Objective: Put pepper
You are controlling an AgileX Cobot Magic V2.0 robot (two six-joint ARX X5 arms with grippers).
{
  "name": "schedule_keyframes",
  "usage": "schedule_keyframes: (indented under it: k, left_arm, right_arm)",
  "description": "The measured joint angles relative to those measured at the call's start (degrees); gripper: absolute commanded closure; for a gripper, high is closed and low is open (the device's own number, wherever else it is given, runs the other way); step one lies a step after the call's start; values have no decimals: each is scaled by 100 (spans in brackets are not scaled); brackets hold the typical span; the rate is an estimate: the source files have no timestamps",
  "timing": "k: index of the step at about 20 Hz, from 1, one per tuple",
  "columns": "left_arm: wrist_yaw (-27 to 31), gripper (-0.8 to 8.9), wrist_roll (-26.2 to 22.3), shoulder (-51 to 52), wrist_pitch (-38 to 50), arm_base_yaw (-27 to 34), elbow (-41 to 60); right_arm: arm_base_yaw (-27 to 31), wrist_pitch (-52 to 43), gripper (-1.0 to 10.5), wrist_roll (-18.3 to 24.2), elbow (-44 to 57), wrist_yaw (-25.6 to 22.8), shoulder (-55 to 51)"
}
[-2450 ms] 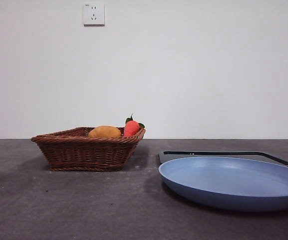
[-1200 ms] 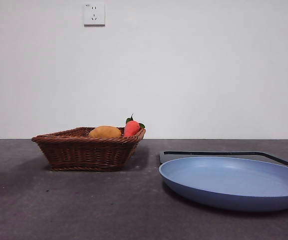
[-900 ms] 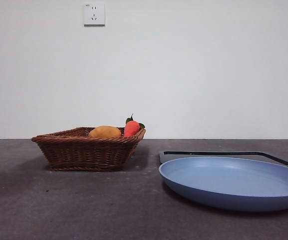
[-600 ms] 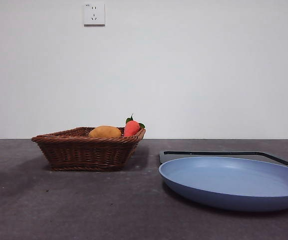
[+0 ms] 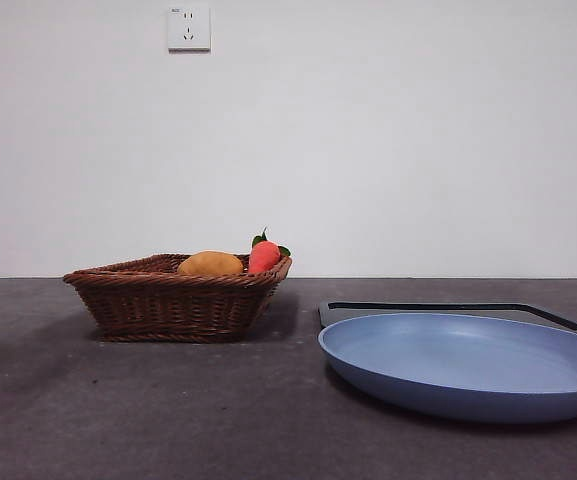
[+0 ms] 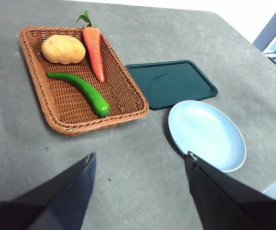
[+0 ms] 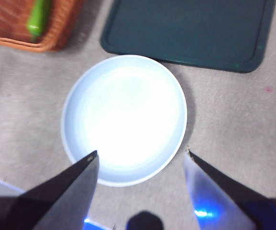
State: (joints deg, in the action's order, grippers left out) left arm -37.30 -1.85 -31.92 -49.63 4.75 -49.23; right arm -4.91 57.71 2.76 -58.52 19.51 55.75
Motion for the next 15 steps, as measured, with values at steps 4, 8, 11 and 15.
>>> schedule_keyframes:
  k: [4,8,11,15]
  left_arm:
    - [0,487,0,0,0,0,0]
    - [0,487,24,0,0,0,0]
    - [0,487,35,0,0,0,0]
    - [0,487,35,0,0,0,0]
  right_arm:
    - [0,-413,636,0,0,-2,1119]
    - [0,-898,652,0,0,-13,2133]
    - [-31,-1121,652,0,0,-20,2780]
    - [-81,-1331,664,7,0,-149,3499]
